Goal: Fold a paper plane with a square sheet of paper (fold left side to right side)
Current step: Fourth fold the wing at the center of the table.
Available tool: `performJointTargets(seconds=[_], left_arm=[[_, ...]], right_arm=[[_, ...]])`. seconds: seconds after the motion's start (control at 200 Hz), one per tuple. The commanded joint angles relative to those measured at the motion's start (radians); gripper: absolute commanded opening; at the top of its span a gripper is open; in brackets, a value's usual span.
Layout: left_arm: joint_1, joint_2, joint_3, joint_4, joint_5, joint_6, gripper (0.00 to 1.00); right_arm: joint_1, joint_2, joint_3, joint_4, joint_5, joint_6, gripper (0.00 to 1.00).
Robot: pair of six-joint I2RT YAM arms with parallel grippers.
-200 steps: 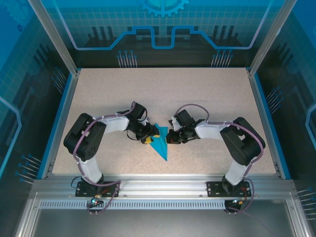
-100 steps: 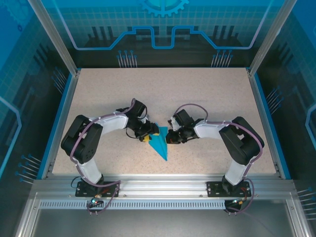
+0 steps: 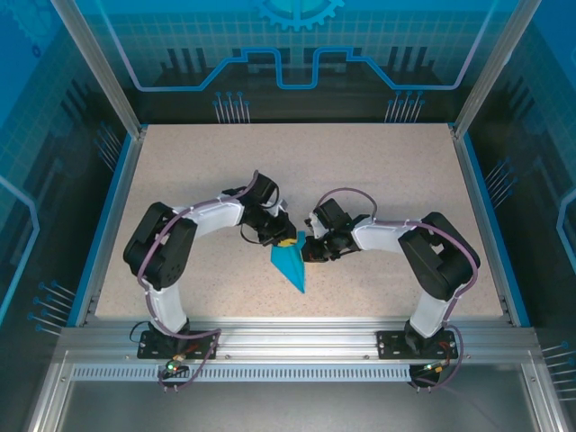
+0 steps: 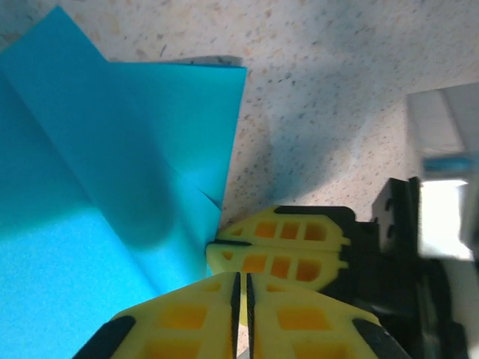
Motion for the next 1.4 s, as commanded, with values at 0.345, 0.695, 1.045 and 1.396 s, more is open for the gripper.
performJointTargets(seconds=[0.345, 0.695, 1.045, 1.396], left_arm=[[-0.004, 0.089, 0.017, -0.029, -0.013, 0.044, 0.06], [-0.004, 0.110, -0.015, -0.037, -0.055, 0.046, 0.02], [-0.003, 0.111, -0.062, -0.026, -0.083, 0.035, 0.00], [-0.003, 0.080, -0.126, 0.009, -0.086, 0.014, 0.00]], right_arm=[[0.028, 0.045, -0.005, -0.113, 0.048, -0.030, 0.00], [0.028, 0.052, -0.004, -0.123, 0.058, -0.032, 0.00], [0.017, 0.014, 0.024, -0.065, 0.021, -0.024, 0.00], [0.004, -0.172, 0.047, -0.113, 0.009, -0.041, 0.23]])
